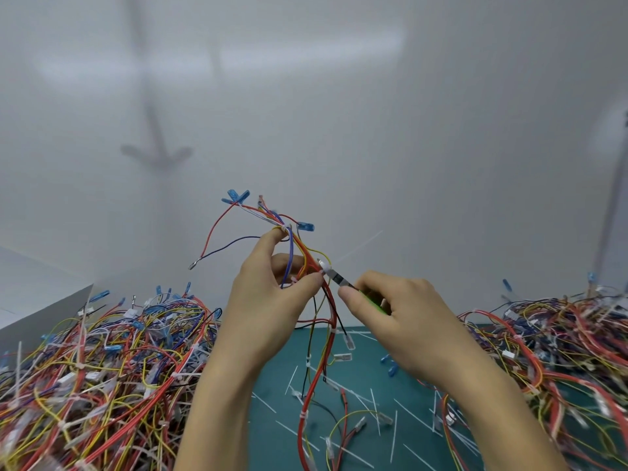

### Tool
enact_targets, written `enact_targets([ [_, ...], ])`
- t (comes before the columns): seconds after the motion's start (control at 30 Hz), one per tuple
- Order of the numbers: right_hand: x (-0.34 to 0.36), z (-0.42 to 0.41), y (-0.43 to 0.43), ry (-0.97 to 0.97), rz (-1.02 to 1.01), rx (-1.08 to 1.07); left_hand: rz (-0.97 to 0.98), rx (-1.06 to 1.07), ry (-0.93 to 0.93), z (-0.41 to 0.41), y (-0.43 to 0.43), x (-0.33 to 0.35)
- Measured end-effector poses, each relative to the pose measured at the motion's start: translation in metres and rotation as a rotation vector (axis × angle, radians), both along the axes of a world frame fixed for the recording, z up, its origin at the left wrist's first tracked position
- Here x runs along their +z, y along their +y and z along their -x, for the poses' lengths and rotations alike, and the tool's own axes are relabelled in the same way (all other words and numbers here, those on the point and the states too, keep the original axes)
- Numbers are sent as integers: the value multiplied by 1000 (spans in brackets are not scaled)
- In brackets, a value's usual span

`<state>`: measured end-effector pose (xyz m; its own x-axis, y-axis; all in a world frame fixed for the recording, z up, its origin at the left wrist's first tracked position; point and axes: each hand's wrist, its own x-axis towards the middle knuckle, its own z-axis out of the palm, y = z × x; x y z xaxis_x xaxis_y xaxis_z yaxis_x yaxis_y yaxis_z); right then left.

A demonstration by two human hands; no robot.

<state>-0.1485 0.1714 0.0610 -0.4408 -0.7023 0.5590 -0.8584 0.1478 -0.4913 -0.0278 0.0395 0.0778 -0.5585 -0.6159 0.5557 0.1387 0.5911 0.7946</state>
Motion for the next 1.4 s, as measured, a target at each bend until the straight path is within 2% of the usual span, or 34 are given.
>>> enact_targets([
  [0.67,-3,3,-1,229,-3,-88,-67,38,-61,-1,4,2],
  [1.03,-4,6,-1,233,-24,-100,-104,28,-41,2,5,-1],
  [1.4,-5,8,-2,188,20,-66,10,31,24,4,5,-1],
])
